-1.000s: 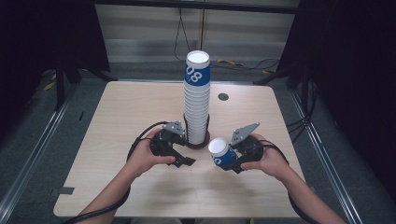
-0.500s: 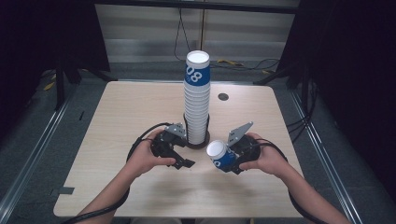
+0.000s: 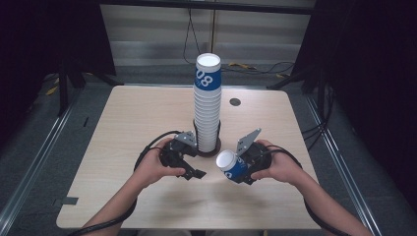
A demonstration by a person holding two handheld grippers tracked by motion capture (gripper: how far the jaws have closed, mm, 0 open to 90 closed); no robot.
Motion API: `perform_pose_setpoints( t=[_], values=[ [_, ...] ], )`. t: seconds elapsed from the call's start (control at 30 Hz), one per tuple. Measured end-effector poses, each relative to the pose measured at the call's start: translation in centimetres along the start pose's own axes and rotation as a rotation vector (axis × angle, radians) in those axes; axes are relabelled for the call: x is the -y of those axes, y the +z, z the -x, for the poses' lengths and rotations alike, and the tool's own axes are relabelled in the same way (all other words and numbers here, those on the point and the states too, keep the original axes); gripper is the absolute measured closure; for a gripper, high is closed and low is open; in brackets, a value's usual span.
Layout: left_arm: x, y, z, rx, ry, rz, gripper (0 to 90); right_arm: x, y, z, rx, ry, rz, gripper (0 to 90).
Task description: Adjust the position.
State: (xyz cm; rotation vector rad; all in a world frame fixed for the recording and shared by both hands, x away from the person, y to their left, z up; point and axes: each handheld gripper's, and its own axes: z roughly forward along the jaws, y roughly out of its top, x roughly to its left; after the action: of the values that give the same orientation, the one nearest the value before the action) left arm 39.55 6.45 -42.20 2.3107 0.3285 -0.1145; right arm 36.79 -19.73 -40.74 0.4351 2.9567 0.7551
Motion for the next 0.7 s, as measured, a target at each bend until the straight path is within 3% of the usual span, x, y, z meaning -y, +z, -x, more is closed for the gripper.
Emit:
perform_pose_setpoints(
  t=[0.3, 0.57, 0.7],
  values=[
    [-0.1, 0.2, 0.3, 0.028, 0.006, -0.006, 15.1, -0.7, 0.2, -0.3, -0.011, -0.041, -0.059, 23.5],
    [-0.3, 0.6, 0.6, 0.052, 0.018, 0.01, 15.1, -1.3, 0.4, -0.6, -0.02, -0.046, -0.114, 23.6],
    [-0.3, 0.6, 0.7, 0.065, 0.018, 0.019, 15.0, -1.7, 0.5, -0.7, -0.022, -0.055, -0.116, 23.6]
  ],
)
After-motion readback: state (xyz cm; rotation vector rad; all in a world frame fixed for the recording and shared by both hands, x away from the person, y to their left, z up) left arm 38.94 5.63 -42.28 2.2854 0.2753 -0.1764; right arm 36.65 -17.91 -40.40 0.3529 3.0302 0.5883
